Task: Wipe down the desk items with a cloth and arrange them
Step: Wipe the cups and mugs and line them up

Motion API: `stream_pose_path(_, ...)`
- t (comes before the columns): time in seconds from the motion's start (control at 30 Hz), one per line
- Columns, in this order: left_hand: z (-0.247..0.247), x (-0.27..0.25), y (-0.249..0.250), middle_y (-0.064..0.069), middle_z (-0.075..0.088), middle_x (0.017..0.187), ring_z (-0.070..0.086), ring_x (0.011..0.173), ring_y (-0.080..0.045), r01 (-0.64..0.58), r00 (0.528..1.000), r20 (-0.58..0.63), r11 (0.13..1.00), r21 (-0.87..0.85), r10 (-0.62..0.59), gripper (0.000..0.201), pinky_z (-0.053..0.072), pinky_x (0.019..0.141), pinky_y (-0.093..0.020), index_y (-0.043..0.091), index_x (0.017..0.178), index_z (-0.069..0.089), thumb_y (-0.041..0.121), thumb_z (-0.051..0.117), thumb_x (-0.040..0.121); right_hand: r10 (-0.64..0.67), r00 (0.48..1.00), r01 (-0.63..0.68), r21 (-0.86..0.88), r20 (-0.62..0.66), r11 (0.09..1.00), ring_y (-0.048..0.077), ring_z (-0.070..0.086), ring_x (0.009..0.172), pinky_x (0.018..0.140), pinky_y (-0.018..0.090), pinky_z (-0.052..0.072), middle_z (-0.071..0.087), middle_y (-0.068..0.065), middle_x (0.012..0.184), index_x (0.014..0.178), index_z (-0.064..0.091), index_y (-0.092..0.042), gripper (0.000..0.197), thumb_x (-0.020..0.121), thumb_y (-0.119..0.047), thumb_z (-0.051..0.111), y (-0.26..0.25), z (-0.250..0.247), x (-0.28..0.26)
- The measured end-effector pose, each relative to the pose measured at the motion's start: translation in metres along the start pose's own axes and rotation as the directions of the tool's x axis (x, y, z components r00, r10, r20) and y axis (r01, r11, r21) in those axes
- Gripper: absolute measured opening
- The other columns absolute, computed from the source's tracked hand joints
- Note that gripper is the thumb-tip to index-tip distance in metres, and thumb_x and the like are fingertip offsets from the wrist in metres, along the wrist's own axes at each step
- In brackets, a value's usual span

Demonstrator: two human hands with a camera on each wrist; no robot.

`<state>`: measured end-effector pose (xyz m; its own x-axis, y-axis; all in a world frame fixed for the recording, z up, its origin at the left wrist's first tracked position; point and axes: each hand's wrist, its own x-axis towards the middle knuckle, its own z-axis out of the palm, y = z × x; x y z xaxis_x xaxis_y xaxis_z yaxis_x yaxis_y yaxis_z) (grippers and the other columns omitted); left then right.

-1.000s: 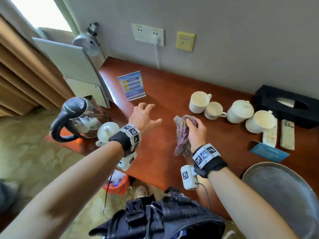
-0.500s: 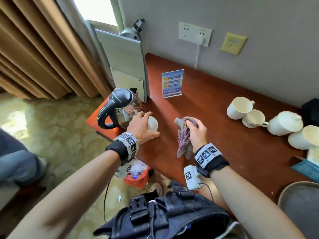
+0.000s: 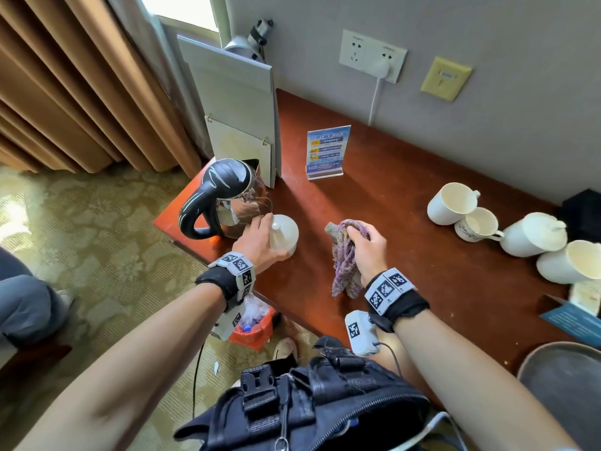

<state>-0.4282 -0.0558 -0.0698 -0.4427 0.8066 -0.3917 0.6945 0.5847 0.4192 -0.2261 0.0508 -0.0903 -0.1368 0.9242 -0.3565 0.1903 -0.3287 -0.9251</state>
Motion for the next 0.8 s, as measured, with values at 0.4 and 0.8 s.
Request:
stream_pose_path(0.4,-0.006,-0.004,0.036,-0.003,0.036,0.151,0.034,0.139,-0.021,-0.189,0.975,-0.138,0.977,-0.093,0.176,0.096,0.034,0.11,-0.035,0.014,0.153,0.034,0.042,0.083,0.075,-0.075,0.996,0.071,0.081,0.05,0.994,0.018,0.068,0.106,0.099,0.044,0.053,0.073,-0.001,0.109,0.106,0.071,-0.024,0.022,0.085,-0.022,0.069,-0.022,-0.019,0.007)
stream_pose_path(0.8,0.003,0.005,0.168,-0.003,0.054,0.122,0.056,0.107,-0.02,-0.43,0.887,0.058,0.865,-0.257,0.458,0.098,0.048,0.096,-0.033,0.011,0.127,0.062,0.071,0.059,0.049,-0.28,0.958,0.28,-0.006,0.059,0.96,0.011,0.067,0.103,0.1,0.041,0.051,0.074,-0.008,0.103,0.095,0.072,-0.033,0.019,0.084,-0.018,0.071,-0.072,-0.096,0.007)
